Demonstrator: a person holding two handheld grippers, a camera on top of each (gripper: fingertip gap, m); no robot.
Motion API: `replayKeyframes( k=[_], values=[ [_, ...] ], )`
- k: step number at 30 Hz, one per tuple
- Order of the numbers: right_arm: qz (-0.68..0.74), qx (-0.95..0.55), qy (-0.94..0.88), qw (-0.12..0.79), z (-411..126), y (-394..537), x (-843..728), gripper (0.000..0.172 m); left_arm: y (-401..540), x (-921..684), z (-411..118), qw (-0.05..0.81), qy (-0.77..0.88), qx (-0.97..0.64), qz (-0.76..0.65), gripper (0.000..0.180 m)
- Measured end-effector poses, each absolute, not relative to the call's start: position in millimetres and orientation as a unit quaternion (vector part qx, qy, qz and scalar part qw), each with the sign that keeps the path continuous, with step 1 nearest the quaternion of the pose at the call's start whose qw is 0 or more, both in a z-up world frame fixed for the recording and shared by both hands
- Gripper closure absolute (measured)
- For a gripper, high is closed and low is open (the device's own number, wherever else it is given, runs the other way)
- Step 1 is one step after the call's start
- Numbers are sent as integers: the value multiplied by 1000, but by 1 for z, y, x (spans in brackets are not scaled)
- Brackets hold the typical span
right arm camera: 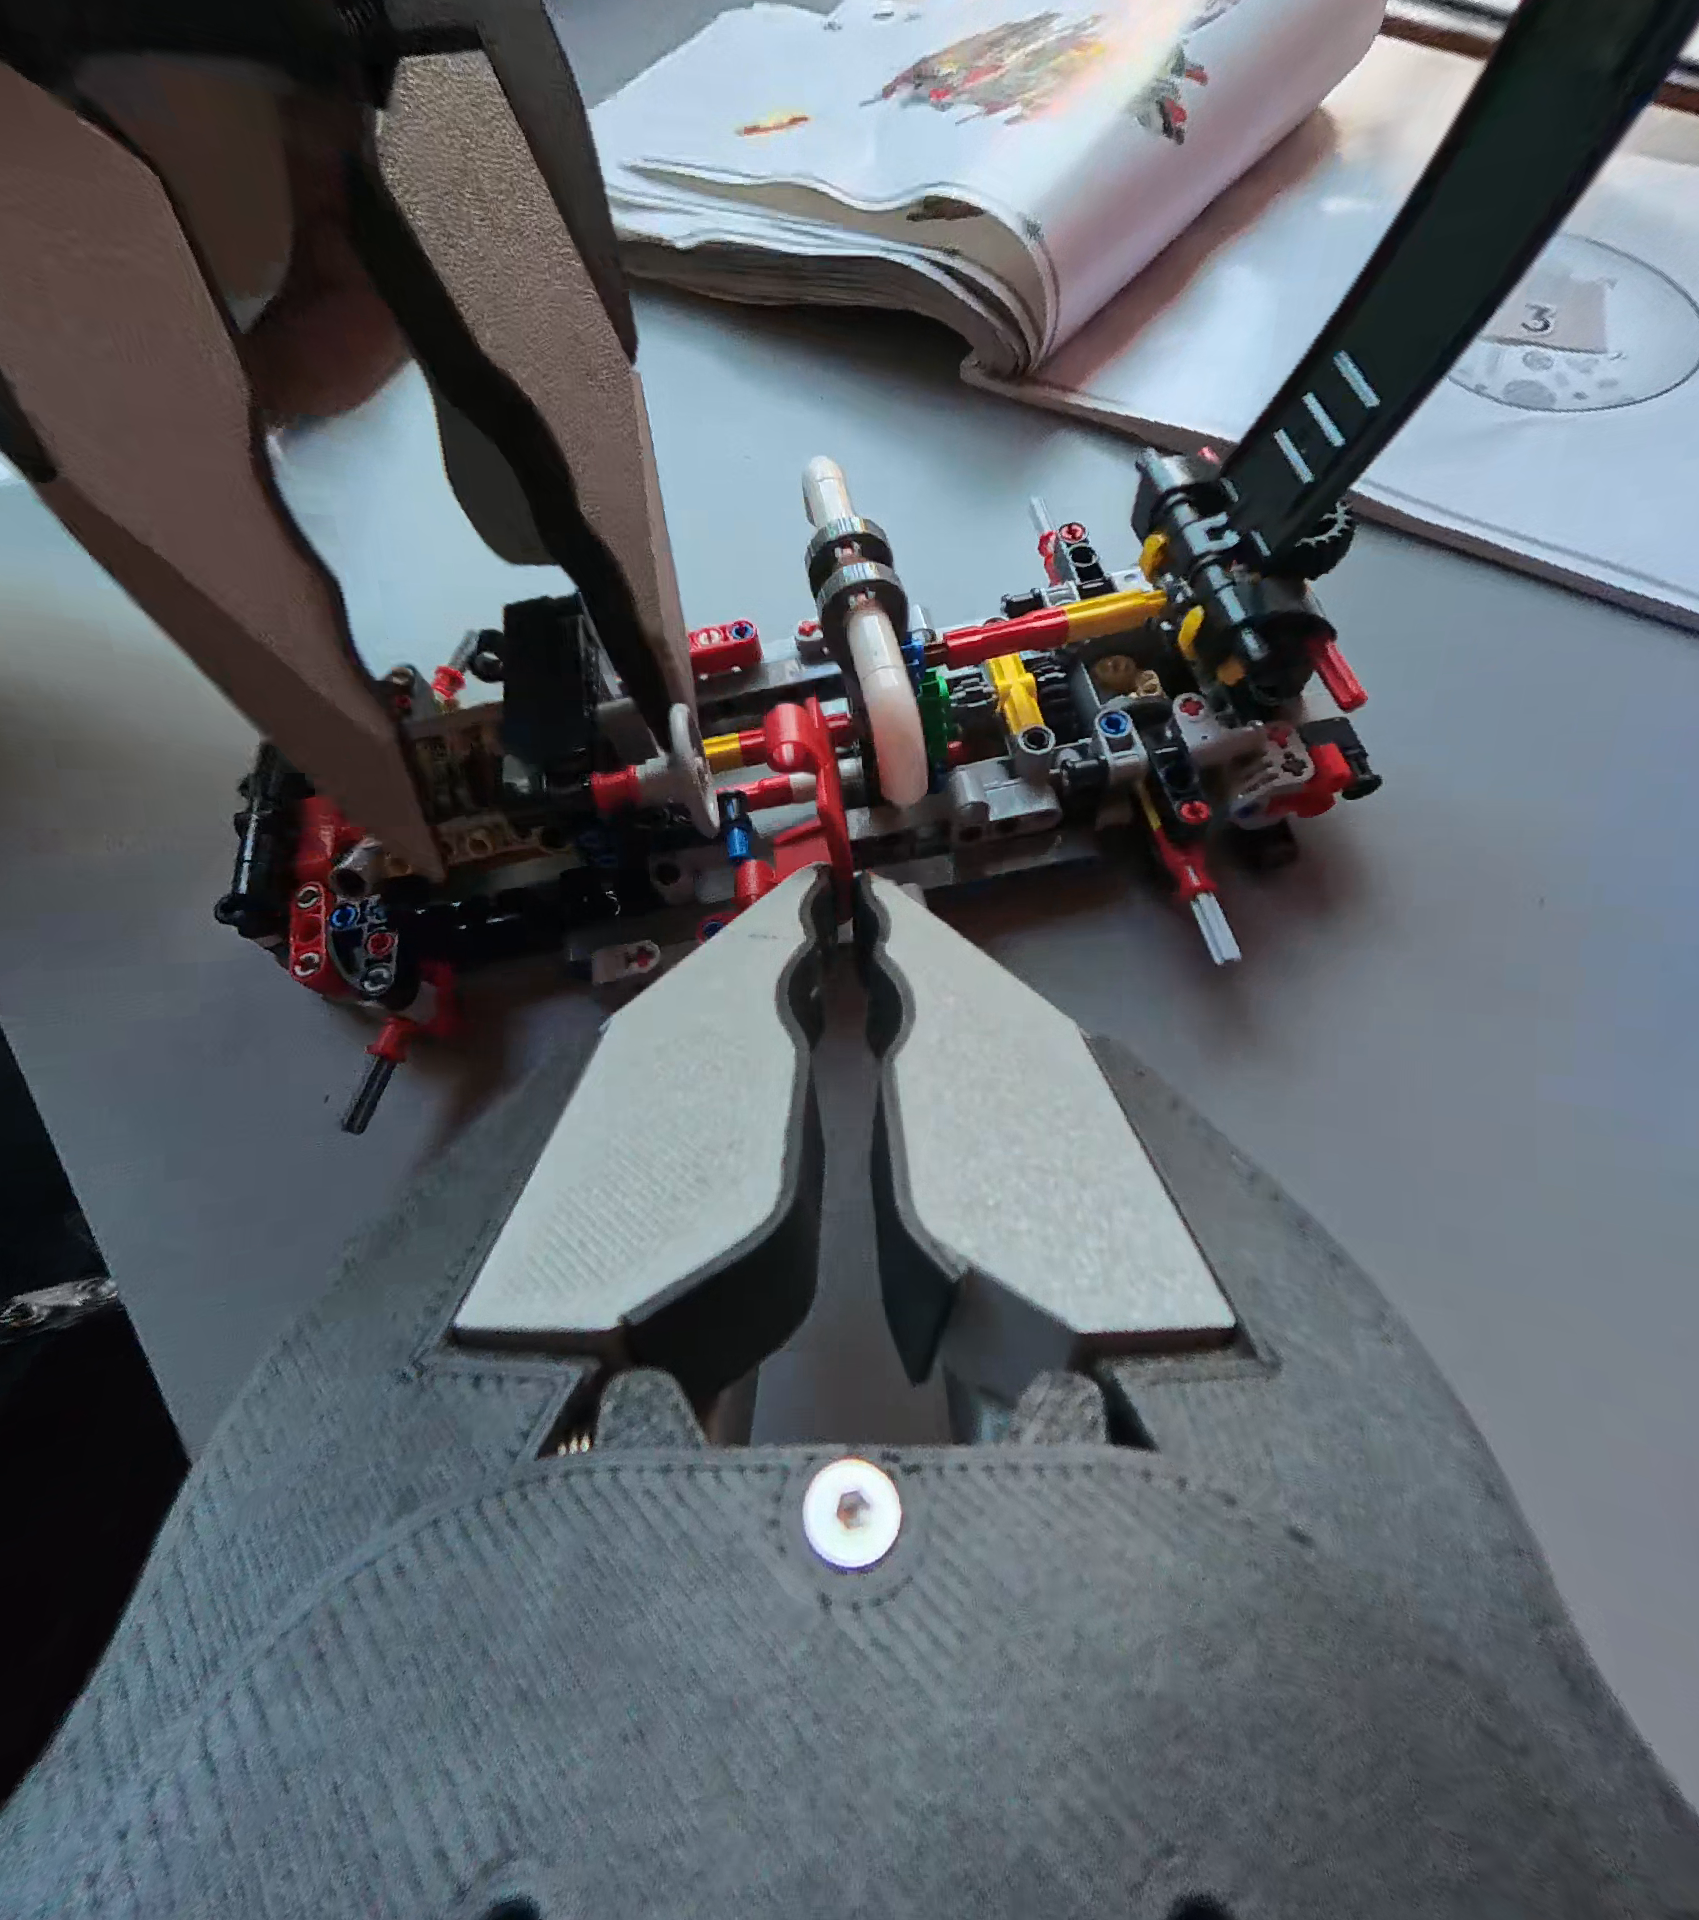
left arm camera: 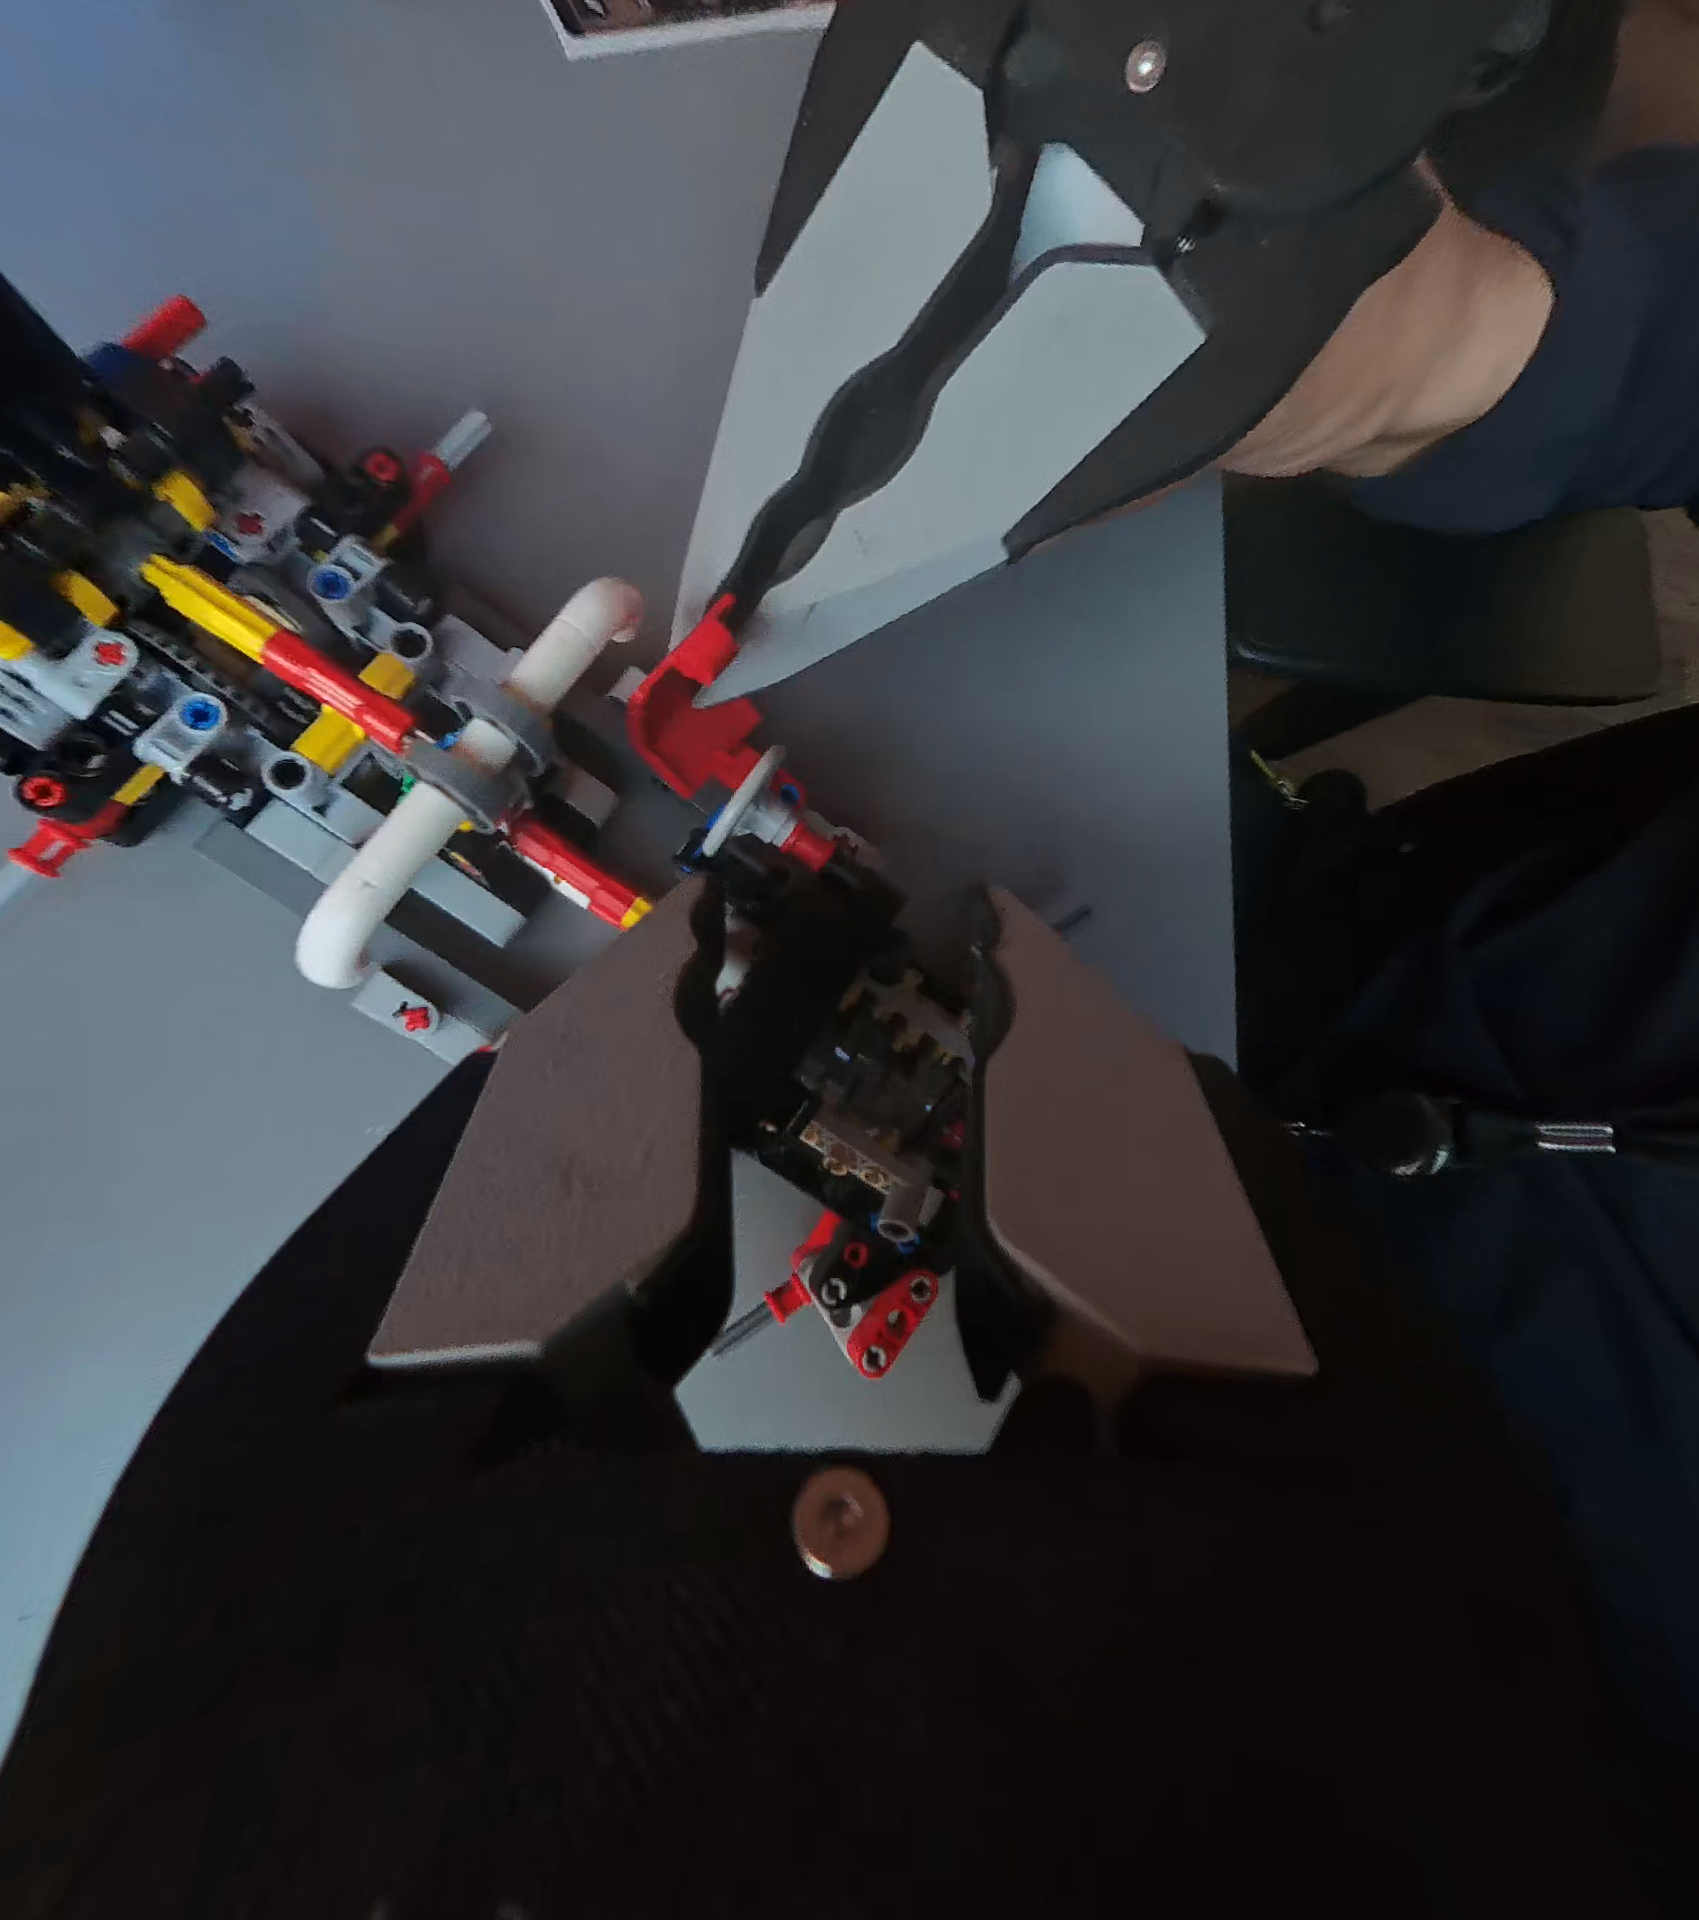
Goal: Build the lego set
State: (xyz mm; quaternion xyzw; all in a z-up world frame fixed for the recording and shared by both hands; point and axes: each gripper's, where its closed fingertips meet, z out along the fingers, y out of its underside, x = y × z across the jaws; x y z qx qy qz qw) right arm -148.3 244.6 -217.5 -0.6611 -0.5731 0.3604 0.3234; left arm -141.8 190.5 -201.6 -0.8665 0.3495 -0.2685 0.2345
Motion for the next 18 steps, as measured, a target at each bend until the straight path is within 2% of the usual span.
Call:
replayKeyframes(
  k=[7, 18],
  values=[
    [337, -664, -579, 332, -221, 242, -155, 171, 199, -143, -216, 237, 325, -891, -210, 137],
    [352, -659, -570, 341, -215, 241, -155, 172, 198, -144, -216, 233, 303, -902, -198, 139]
  ],
)
